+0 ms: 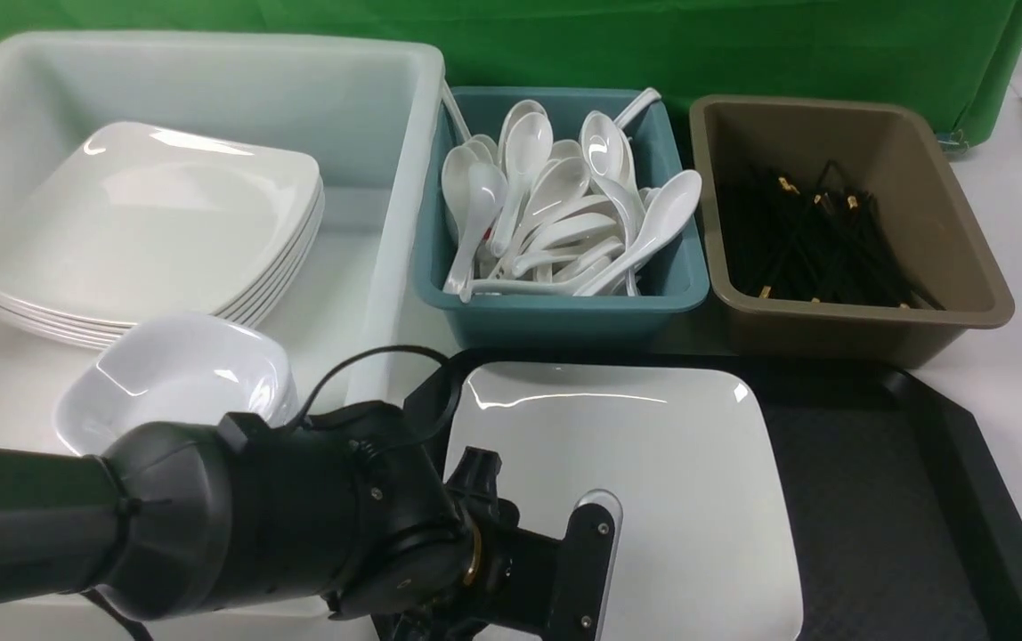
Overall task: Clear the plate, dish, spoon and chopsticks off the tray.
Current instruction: Use the left arm to grab a plate from the dinner plate
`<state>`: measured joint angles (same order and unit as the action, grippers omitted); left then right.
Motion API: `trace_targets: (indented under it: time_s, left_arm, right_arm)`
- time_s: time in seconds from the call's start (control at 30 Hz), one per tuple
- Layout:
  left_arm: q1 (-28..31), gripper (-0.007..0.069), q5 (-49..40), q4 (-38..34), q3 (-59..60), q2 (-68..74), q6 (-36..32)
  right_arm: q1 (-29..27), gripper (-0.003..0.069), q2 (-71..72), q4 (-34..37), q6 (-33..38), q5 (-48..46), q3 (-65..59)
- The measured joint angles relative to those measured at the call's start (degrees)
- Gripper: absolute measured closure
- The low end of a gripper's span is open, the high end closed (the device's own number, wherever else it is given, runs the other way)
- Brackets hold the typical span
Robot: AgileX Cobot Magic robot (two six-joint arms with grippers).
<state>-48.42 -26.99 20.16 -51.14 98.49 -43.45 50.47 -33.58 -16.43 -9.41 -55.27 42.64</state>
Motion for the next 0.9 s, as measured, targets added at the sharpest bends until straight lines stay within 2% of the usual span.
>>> trace_targets:
  time_s: [0.3, 0.4, 0.53, 0.77, 0.9]
  left_arm:
    - [0.48, 0.013, 0.19, -0.28, -0.6, 1.28, 1.2]
    - [0.48, 0.0193, -0.37, -0.63, -0.6, 1.4, 4.91]
    - [0.35, 0.0323, 1.15, -1.64, -0.91, 1.74, 5.01]
    - [-1.16, 0.0327, 0.03, -4.2, -1.01, -0.08, 4.05]
    - [-3.61, 0.041, -2.38, -6.74, -0.5, -4.13, 4.44]
  right_arm:
    - [0.0, 0.0516, 0.0, 0.02, 1.01, 0.0, 0.0]
    - [0.0, 0.0516, 0.0, 0.02, 1.19, -0.12, 0.0]
    - [0.0, 0.0516, 0.0, 0.06, 1.19, -0.12, 0.0]
    - [0.0, 0.0516, 0.0, 0.08, 1.2, -0.12, 0.0]
    - [0.0, 0.0516, 0.0, 0.08, 1.2, -0.12, 0.0]
